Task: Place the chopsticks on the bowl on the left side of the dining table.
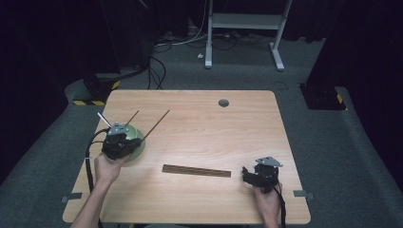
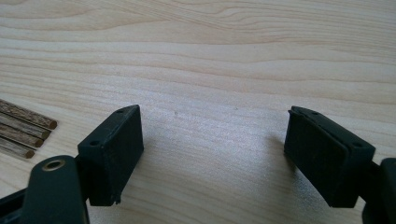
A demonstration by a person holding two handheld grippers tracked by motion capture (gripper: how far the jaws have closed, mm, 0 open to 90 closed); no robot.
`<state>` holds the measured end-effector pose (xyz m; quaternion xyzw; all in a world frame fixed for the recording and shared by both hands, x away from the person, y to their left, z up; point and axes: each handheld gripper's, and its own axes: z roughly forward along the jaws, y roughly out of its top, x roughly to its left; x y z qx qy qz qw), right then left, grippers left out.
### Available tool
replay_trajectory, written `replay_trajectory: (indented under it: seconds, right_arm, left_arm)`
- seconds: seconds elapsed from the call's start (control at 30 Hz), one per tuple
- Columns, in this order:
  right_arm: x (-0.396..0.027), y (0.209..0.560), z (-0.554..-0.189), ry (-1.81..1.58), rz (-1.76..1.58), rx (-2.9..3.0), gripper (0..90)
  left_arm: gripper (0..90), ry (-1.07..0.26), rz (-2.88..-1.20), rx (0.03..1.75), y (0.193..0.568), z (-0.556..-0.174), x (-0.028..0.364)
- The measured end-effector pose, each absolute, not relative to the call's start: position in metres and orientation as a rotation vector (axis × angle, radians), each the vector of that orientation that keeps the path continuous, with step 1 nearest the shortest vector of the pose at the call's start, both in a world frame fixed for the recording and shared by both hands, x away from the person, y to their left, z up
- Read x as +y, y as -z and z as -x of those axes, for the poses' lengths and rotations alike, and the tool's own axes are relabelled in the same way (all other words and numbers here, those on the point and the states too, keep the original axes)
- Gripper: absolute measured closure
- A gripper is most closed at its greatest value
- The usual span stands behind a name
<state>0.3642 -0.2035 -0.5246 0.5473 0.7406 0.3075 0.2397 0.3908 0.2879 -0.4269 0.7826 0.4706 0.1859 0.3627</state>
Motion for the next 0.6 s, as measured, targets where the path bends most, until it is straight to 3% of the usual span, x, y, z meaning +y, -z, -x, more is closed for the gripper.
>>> replay_trajectory:
  seconds: [0.6]
  right_arm:
    - [-0.204, 0.525, -0.364, -0.841, -1.498, 2.027, 19.1]
  left_arm:
    - [84.1, -0.505, -1.986, 1.263, 0.422, -0.387, 0.309]
